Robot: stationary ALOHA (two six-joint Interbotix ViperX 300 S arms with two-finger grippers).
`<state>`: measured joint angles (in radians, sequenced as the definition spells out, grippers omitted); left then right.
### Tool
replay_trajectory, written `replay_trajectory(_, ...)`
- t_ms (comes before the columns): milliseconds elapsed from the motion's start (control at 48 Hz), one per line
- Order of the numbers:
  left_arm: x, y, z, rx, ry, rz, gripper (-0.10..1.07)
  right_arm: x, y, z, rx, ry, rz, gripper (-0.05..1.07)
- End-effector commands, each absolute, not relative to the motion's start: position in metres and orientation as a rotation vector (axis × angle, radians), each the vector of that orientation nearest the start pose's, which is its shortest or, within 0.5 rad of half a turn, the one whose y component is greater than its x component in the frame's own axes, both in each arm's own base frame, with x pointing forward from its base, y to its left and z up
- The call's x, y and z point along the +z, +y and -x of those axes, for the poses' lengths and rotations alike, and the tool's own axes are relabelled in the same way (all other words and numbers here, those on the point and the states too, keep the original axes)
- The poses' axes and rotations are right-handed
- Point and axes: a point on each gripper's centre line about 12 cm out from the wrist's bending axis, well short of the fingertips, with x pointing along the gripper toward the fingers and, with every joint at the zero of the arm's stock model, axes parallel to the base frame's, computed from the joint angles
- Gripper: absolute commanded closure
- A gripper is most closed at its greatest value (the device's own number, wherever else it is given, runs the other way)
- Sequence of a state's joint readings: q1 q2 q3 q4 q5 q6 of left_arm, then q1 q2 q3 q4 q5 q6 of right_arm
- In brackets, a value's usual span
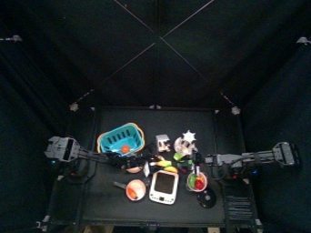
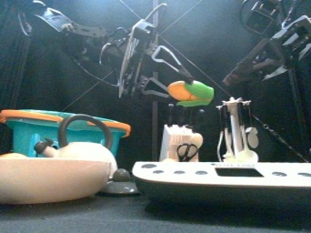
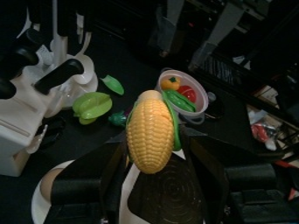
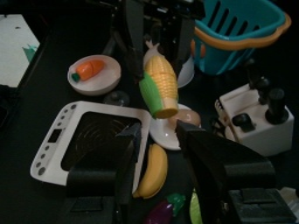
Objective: Regrasp corn
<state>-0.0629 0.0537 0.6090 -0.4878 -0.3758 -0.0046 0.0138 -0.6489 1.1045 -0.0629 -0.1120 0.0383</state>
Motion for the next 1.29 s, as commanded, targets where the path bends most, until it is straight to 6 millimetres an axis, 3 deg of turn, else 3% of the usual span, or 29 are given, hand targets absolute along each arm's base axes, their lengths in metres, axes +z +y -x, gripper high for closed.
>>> replay_trajectory(0, 0.219, -0.003, -0.43, 0.194, 0.238, 0.457, 0.44, 0.243, 0.006, -0.256, 0.034, 0.287, 0.041, 0.25)
replay_trajectory(312, 0.219, 0.001, -0.436, 0.254, 0.223, 0.597, 0.44, 0.246, 0.007, -0.276, 0.046, 0.291, 0.073, 0.22)
replay_trajectory(646, 0.223, 0.001, -0.438, 0.255, 0.209, 0.627, 0.44, 0.244, 0.006, -0.286, 0.053, 0.315, 0.11, 0.02)
replay_trajectory(1271, 0.231, 0.002, -0.444, 0.272, 0.121, 0.731, 0.44, 0.232, 0.0, -0.3, 0.05, 0.373, 0.155, 0.02)
